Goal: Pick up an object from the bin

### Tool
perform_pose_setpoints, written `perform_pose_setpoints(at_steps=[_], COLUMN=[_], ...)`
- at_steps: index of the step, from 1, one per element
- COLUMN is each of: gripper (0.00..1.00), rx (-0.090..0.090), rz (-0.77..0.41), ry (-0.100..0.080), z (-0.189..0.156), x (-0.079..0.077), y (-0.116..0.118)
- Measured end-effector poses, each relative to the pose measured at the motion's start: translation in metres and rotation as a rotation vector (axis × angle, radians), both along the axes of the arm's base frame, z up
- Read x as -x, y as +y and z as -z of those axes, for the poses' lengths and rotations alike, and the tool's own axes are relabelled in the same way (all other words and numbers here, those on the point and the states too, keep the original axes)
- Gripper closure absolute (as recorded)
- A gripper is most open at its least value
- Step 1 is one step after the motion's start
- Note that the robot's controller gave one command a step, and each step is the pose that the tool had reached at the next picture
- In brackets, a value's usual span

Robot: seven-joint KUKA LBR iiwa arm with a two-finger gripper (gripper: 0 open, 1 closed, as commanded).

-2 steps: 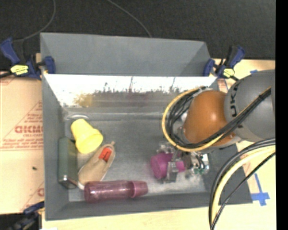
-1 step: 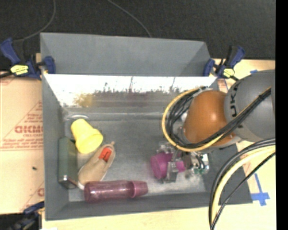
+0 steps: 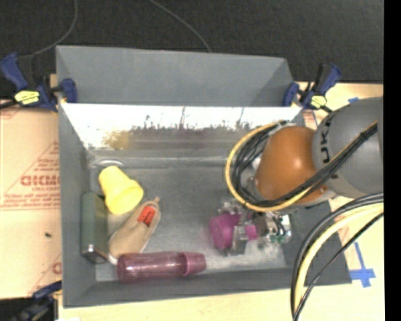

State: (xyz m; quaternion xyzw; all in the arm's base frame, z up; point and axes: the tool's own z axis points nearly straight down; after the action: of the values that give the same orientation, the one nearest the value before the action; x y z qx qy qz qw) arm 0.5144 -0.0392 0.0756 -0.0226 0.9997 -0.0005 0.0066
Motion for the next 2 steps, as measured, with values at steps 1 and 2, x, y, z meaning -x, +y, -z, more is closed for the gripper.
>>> perform_pose_setpoints(at_steps=[1,2], gripper=[1.0,1.0], rx=[0.0,0.0], rz=[0.0,0.0], ry=[0.0,0.0], z=[0.0,0.0], x=[0.0,0.0], y=[0.0,0.0])
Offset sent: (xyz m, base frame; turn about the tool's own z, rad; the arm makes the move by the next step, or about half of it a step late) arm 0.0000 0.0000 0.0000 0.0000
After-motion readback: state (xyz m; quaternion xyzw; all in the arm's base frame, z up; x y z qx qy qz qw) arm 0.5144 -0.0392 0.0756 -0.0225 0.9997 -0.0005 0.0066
